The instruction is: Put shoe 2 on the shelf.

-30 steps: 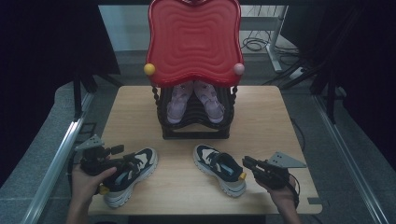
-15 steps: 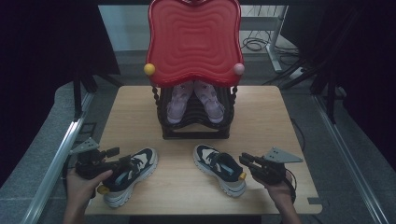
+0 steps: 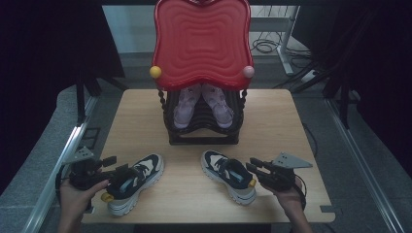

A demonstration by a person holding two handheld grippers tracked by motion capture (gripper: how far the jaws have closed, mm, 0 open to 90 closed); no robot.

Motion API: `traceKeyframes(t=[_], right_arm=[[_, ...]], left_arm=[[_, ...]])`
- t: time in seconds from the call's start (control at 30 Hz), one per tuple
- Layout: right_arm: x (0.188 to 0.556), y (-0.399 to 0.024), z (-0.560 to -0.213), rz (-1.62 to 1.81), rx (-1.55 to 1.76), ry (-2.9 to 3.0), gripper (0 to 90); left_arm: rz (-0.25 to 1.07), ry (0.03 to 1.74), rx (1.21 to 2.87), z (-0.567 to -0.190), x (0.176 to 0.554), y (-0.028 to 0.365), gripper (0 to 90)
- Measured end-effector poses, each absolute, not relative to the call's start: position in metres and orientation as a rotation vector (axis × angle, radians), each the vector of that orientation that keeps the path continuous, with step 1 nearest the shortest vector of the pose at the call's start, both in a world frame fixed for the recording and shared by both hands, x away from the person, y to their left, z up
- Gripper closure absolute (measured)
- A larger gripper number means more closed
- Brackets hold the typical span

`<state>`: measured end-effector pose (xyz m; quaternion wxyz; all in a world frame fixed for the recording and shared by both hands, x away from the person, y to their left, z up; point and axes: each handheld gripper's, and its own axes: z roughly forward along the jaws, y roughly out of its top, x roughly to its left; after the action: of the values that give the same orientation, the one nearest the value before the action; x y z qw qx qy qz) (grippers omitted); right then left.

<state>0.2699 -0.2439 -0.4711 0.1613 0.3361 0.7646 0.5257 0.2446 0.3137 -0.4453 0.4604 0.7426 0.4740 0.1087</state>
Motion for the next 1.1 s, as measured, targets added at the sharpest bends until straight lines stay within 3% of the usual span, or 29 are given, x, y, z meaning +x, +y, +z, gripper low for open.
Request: traceKeyframes(t=[0.13, 0.43, 0.87, 1.1], right_arm=[[0.271, -0.243, -0.472, 1.485, 0.974, 2.177, 62.4], [0.27, -0.246, -0.475, 1.473, 0.995, 2.179, 61.1], [0.266, -0.25, -0.479, 1.451, 1.028, 2.173, 60.5], [0.265, -0.253, -0.48, 1.444, 1.048, 2.157, 60.4]], left_arm=[[0.235, 1.185, 1.855, -0.457, 0.247, 0.32, 33.2], [0.126, 1.146, 1.913, -0.48, 0.254, 0.326, 34.5], [0.096, 1.101, 1.94, -0.481, 0.261, 0.33, 42.0], [0.078, 1.128, 1.986, -0.489, 0.265, 0.333, 50.9]])
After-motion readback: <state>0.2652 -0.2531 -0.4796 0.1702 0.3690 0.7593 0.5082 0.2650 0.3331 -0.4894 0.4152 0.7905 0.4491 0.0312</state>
